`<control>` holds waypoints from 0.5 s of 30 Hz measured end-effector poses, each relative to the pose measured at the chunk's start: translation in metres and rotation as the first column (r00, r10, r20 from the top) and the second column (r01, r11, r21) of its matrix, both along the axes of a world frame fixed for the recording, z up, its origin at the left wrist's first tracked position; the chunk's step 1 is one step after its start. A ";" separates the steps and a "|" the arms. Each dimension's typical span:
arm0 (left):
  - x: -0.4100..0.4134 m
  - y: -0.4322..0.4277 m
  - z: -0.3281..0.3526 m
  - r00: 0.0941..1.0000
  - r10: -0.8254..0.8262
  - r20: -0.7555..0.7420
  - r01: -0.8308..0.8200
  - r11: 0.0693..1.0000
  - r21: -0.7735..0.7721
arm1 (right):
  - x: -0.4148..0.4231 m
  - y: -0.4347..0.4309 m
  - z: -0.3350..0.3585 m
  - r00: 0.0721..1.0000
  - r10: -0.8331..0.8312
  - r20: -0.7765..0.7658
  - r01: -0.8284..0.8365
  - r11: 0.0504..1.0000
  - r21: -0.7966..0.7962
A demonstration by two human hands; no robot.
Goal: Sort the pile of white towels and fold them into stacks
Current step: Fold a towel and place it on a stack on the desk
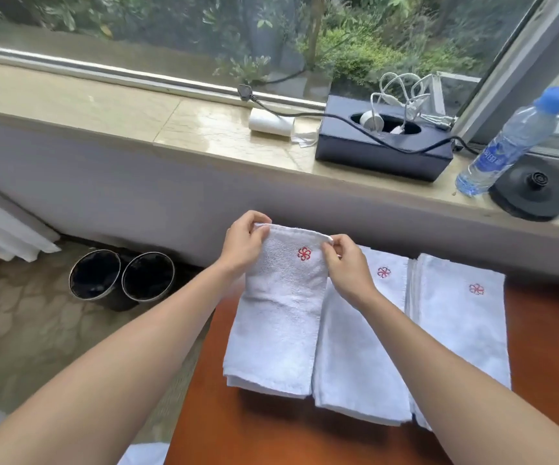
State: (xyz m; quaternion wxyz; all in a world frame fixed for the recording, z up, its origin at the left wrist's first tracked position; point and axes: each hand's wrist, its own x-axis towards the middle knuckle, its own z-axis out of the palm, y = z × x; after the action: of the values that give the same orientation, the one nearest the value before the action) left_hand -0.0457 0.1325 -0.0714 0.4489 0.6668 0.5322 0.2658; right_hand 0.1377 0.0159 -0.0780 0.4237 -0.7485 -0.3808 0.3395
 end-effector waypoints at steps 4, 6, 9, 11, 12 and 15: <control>0.007 0.007 -0.032 0.999 0.026 0.030 -0.022 0.992 -0.125 | 0.007 0.016 -0.028 1.000 -0.019 0.005 0.020 0.997 -0.080; 0.004 -0.002 -0.047 0.996 0.069 0.054 -0.057 0.976 -0.209 | 0.007 0.016 -0.039 1.000 -0.022 0.009 0.023 0.992 -0.127; -0.013 -0.029 -0.063 0.996 0.014 0.088 0.006 0.975 -0.221 | -0.002 0.004 -0.052 0.999 -0.033 -0.016 0.031 0.989 -0.145; -0.027 -0.048 -0.066 0.995 -0.052 0.087 0.065 0.986 -0.151 | -0.013 -0.014 -0.055 0.998 -0.030 -0.051 0.023 0.991 -0.131; -0.033 -0.055 -0.067 0.996 -0.076 0.048 0.081 0.990 -0.112 | -0.020 -0.024 -0.056 0.998 -0.025 -0.064 0.017 0.992 -0.127; -0.049 -0.078 -0.072 0.987 -0.129 -0.094 0.126 0.991 -0.035 | -0.040 -0.059 -0.055 0.996 0.015 -0.092 -0.027 0.992 -0.127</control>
State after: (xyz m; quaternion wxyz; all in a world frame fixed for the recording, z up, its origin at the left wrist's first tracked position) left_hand -0.0947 0.0541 -0.1438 0.4484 0.7048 0.5134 0.1963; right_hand 0.0972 -0.0433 -0.1327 0.3882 -0.7539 -0.3465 0.4011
